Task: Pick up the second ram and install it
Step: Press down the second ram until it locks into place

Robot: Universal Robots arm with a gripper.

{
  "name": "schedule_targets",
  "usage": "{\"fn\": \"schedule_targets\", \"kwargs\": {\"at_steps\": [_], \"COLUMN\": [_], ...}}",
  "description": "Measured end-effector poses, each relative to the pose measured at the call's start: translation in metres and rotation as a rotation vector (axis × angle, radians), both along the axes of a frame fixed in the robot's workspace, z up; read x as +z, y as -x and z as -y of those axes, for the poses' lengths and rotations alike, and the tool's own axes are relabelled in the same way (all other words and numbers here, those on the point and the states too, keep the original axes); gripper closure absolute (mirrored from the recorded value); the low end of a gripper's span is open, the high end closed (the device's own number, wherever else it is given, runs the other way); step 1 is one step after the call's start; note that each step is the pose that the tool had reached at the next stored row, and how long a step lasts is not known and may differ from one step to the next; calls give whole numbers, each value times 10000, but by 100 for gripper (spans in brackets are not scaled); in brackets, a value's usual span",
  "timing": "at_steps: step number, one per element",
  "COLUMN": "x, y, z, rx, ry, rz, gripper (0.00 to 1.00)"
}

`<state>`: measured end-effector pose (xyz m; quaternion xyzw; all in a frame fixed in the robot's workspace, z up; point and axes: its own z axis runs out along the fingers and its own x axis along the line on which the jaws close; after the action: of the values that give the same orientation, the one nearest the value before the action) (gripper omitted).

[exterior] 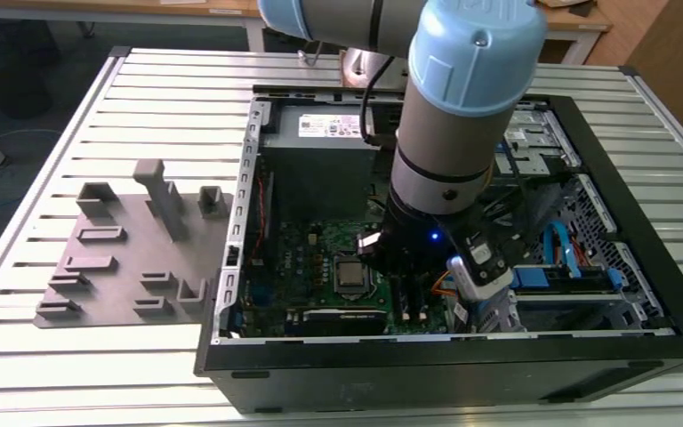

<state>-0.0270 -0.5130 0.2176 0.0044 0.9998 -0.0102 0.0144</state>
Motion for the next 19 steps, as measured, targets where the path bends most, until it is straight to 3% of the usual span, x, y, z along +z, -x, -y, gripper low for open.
{"fn": "schedule_targets", "kwargs": {"at_steps": [6,13,16,19], "x": [16,281,312,323], "y": [-1,-1,0,0], "z": [-5,-17,-86,-188], "rx": [0,0,0,0], "ry": [-35,-8,-8,-8], "rz": [10,2,2,2], "gripper": [93,93,93,93]}}
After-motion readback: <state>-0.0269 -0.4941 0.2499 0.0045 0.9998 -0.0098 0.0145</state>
